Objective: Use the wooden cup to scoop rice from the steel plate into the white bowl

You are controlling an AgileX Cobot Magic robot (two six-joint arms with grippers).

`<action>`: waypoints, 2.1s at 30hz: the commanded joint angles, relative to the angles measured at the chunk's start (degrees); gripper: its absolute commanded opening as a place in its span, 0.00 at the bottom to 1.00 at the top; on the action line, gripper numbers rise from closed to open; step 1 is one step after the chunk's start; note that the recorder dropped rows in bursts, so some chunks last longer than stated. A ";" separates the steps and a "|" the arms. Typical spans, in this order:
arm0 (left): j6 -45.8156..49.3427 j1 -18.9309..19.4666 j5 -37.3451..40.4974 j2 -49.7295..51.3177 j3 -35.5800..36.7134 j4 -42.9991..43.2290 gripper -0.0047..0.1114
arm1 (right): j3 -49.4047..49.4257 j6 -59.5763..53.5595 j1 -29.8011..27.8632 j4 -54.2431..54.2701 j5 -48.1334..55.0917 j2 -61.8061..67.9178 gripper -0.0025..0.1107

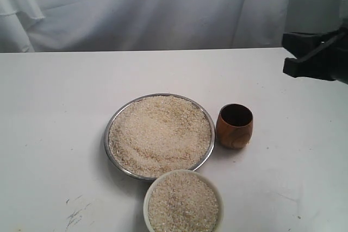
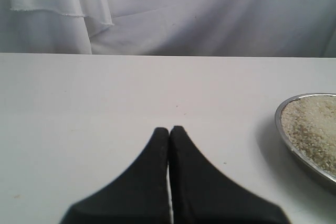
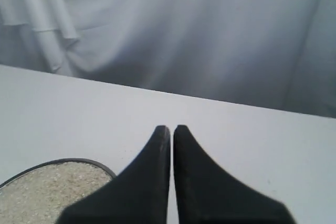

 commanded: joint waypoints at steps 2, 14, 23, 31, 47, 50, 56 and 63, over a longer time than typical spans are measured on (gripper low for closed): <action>-0.18 -0.09 -0.36 -0.29 0.26 -0.04 0.04 | 3.37 -9.22 3.79 18.31 12.58 -8.88 0.02; -0.18 -0.09 -0.36 -0.29 0.26 -0.04 0.04 | 3.97 -32.39 9.13 46.66 29.81 -21.45 0.02; -0.18 -0.09 -0.36 -0.29 0.26 -0.04 0.04 | 3.97 -32.39 9.13 46.49 29.93 -22.68 0.02; -0.18 -0.09 -0.36 -0.29 0.26 -0.04 0.04 | 3.97 -32.62 9.13 46.49 29.93 -22.68 0.02; -0.18 -0.09 -0.36 -0.29 0.26 -0.04 0.04 | 3.97 -34.01 -3.88 46.28 51.57 -43.18 0.02; -0.18 -0.09 -0.36 -0.29 0.26 -0.04 0.04 | 4.35 -34.48 -6.10 46.28 52.76 -47.94 0.02; -0.18 -0.09 -0.36 -0.29 0.26 -0.04 0.04 | 9.27 -34.48 -8.26 46.43 51.57 -54.88 0.02; -0.18 -0.09 -0.36 -0.29 0.26 -0.04 0.04 | 15.62 -34.48 -7.86 46.43 50.07 -58.31 0.02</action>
